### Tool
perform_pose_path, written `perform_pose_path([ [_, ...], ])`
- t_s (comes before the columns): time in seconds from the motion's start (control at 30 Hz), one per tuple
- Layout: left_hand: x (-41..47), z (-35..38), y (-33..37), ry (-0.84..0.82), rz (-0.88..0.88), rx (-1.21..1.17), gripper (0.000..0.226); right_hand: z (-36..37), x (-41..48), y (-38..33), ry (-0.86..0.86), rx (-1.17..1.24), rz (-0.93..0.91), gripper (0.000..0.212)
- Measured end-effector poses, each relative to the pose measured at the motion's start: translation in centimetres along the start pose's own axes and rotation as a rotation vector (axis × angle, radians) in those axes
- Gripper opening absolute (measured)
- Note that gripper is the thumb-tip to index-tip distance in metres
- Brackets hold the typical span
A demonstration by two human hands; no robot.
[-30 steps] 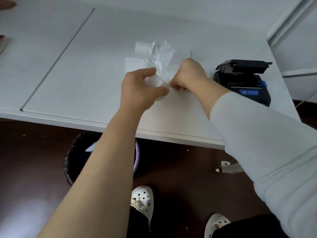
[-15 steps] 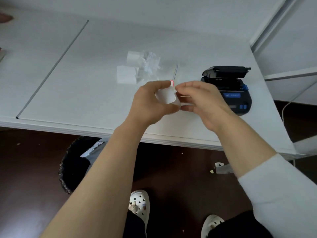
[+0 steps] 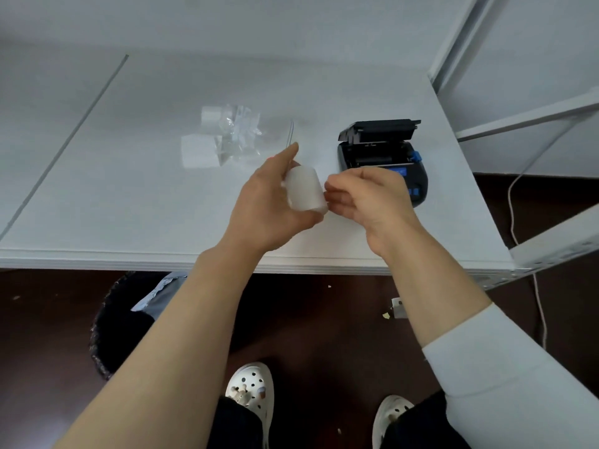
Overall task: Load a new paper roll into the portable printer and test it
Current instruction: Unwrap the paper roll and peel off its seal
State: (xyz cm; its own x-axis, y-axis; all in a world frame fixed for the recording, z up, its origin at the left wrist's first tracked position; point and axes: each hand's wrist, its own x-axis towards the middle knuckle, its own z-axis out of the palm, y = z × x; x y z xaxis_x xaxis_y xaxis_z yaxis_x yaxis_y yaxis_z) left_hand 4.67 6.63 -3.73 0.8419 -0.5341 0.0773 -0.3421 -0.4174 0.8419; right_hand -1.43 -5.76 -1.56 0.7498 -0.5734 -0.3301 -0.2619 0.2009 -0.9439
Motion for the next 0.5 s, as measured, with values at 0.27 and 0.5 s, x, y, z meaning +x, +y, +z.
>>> perform_pose_path([
  [0.27, 0.3, 1.0, 0.4, -0.056, 0.066, 0.188, 0.079, -0.8, -0.4, -0.3, -0.121, -0.192, -0.021, 0.018],
  [0.5, 0.2, 1.3, 0.6, -0.022, 0.094, 0.294, 0.071, -0.5, -1.0, 0.0, -0.263, -0.349, -0.093, 0.023],
])
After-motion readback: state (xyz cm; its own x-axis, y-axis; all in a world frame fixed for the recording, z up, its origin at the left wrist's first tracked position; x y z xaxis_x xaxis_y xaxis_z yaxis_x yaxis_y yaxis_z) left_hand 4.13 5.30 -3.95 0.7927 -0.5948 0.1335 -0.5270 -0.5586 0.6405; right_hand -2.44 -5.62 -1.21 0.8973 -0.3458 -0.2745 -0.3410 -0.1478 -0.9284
